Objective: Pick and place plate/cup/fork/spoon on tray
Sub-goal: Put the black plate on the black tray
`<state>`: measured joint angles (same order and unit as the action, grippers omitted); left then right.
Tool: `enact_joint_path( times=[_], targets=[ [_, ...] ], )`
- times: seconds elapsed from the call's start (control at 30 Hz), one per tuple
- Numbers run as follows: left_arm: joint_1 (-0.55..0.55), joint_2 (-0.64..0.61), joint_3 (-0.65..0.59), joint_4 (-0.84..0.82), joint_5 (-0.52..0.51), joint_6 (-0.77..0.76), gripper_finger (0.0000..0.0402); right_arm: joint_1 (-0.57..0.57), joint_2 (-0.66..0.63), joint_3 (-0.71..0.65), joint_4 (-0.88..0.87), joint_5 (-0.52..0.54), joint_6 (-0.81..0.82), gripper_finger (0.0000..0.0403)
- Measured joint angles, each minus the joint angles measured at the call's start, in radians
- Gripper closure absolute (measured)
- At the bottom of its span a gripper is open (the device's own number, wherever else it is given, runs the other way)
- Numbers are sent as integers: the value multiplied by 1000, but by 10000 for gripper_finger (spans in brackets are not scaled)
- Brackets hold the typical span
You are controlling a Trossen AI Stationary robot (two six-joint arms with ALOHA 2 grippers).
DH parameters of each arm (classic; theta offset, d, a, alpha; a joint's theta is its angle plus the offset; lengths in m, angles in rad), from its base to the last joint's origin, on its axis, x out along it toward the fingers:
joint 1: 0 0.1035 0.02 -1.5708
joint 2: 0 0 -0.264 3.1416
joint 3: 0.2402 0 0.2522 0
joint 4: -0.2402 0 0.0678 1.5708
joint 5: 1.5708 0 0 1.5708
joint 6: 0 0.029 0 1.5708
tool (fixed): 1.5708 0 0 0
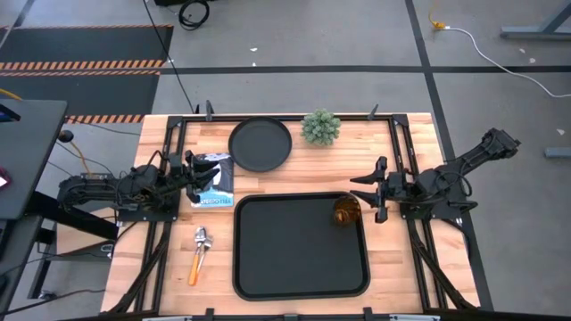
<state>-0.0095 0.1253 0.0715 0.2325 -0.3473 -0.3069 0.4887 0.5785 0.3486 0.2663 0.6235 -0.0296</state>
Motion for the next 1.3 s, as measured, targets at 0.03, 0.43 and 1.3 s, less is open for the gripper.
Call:
enact_joint_path(
  times=[0.03, 0.43, 1.3],
  targets=[
    [0, 0, 0, 0, 0, 0, 253, 0, -2, 0, -2, 0, 0, 243],
    [0, 30, -1, 1, -45, -49, 253, -4, -7, 0, -29, 0, 1, 244],
    [97, 417, 166, 13, 41, -48, 260, -36, -29, 0, -36, -23, -6, 244]
  ],
)
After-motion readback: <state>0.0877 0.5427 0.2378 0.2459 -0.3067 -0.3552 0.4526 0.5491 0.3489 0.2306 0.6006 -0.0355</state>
